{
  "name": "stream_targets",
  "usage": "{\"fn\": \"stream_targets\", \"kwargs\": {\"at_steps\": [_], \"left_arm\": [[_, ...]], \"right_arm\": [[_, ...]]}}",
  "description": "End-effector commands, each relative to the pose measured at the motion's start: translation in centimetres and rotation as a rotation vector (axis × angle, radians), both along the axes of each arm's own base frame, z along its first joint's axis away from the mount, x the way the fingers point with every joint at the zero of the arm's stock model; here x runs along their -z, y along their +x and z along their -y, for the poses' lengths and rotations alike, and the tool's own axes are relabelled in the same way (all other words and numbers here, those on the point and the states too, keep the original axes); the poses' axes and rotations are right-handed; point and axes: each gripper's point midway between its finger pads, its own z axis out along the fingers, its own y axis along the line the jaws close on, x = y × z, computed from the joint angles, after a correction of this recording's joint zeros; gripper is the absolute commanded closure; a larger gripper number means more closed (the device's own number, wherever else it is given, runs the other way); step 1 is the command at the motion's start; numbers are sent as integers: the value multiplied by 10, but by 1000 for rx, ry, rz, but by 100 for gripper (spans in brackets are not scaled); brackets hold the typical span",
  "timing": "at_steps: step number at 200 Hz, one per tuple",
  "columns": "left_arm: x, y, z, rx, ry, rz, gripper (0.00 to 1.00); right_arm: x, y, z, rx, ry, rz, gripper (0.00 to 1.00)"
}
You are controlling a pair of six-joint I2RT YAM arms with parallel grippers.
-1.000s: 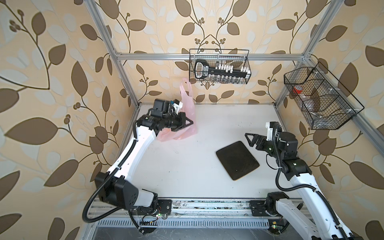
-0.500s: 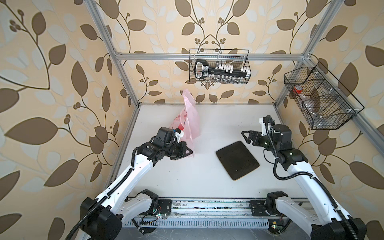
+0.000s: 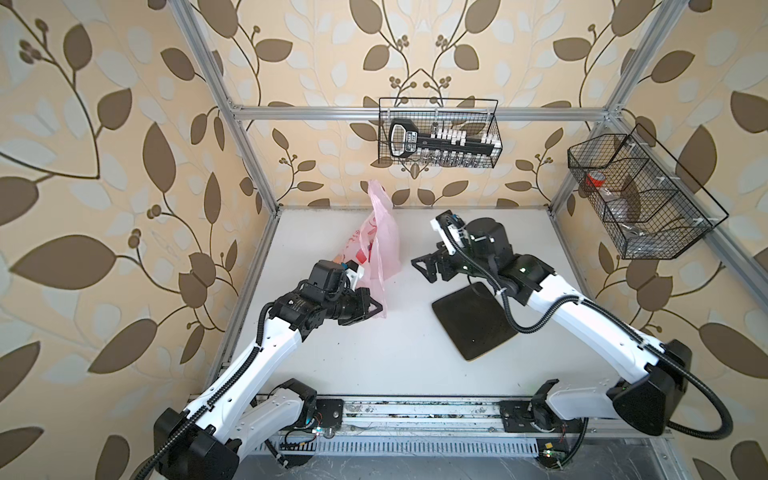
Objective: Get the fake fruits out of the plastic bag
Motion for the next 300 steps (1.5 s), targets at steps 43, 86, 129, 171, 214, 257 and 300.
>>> {"fn": "stream_targets", "kwargs": {"at_steps": [43, 86, 129, 171, 214, 257, 300], "left_arm": [[-3, 5, 1, -22, -4, 25, 100], [-3, 5, 1, -22, -10, 28, 100], [-7, 4, -1, -29, -11, 38, 100], [-14, 2, -5, -47, -10, 69, 100], [-34, 8, -16, -86, 25, 176, 100], [-30, 5, -15, -78, 27, 158, 100], [-5, -6, -8, -44, -10, 73, 100]], "right_arm": [[-59, 68, -72, 94, 167, 148, 0], [-53, 111, -108, 133, 221, 126, 2], [-56, 151, -105, 246, 282, 140, 31], [-70, 153, -84, 207, 306, 128, 79], [-78, 107, -41, 158, 210, 175, 100], [-30, 42, -1, 115, 132, 101, 100], [36, -10, 43, 174, 92, -29, 100]]}}
